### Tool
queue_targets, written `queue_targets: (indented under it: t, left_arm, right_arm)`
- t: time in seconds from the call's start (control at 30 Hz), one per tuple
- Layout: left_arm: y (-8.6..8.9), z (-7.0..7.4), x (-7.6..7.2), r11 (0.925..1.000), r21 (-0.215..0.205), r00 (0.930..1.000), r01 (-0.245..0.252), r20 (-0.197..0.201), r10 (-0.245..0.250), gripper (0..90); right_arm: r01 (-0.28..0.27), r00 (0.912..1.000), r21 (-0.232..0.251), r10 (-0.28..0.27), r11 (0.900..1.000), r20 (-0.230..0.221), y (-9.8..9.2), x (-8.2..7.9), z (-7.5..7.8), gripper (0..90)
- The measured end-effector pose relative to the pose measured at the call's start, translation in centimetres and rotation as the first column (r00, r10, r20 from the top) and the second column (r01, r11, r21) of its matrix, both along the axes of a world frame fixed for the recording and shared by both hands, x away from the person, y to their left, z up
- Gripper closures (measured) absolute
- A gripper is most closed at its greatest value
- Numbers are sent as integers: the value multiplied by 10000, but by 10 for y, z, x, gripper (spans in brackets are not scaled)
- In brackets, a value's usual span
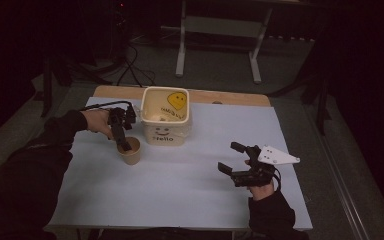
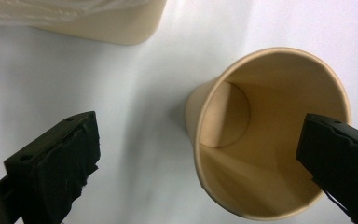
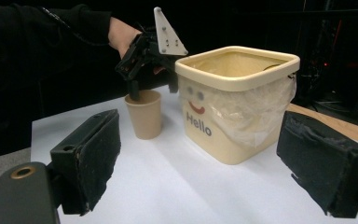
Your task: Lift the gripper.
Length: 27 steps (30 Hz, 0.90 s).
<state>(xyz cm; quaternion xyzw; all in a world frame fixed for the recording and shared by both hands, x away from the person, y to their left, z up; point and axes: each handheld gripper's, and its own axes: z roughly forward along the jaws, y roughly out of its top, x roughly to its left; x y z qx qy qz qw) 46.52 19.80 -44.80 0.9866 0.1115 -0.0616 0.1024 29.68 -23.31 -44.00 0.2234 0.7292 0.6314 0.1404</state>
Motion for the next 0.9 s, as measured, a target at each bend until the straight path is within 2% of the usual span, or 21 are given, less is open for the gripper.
queue_targets:
  t: [0.33,0.57,0.83,0.9]
  left_arm:
    - [2,4,-1,10000,-64,10000,-76,26,76,4]
    - [0,8,-2,9999,-101,9999,-100,-109,99,5]
    - [3,23,-6,9998,-107,9998,-180,46,181,5]
    - [4,25,-6,9997,-112,9998,-198,-30,198,5]
  right_arm:
    - [13,10000,-60,-13,10000,0,1,0,-1,132]
    - [73,9999,-84,-72,9999,107,1,0,1,132]
    - [-45,10000,-104,46,9999,73,4,2,1,132]
    - [-81,9999,-107,82,9999,91,5,2,1,132]
